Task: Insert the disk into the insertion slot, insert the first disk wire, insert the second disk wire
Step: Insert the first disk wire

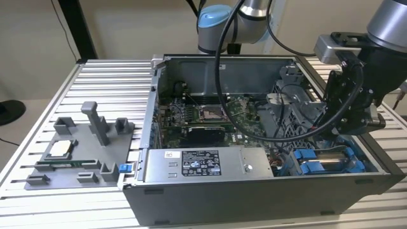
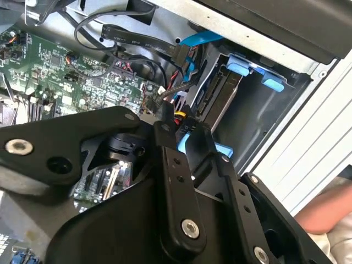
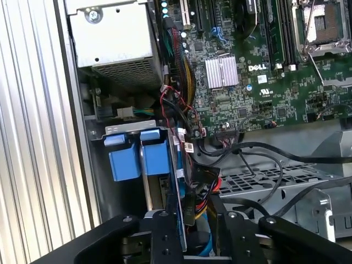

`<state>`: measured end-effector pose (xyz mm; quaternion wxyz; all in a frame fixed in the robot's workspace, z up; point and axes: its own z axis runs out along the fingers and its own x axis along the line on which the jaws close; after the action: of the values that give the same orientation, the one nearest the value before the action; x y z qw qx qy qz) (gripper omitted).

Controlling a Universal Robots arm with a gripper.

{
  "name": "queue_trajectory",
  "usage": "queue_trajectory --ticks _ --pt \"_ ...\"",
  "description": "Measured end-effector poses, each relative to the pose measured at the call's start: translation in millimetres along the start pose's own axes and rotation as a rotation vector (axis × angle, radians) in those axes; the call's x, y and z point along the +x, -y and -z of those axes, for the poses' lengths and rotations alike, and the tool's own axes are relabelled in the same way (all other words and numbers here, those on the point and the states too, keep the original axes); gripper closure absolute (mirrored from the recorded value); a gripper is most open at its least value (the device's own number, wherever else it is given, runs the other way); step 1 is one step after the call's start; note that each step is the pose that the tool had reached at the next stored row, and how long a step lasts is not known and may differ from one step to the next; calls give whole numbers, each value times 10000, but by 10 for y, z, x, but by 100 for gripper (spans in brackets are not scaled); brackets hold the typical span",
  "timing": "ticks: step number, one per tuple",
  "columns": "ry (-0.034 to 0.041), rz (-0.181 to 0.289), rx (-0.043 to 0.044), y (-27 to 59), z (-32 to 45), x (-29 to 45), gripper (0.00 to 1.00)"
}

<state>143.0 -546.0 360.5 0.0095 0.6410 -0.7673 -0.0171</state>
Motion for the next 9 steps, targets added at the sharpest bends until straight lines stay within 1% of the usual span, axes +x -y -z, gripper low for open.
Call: queue_trajectory --ticks 9 --pt "1 0 0 0 -2 0 100"
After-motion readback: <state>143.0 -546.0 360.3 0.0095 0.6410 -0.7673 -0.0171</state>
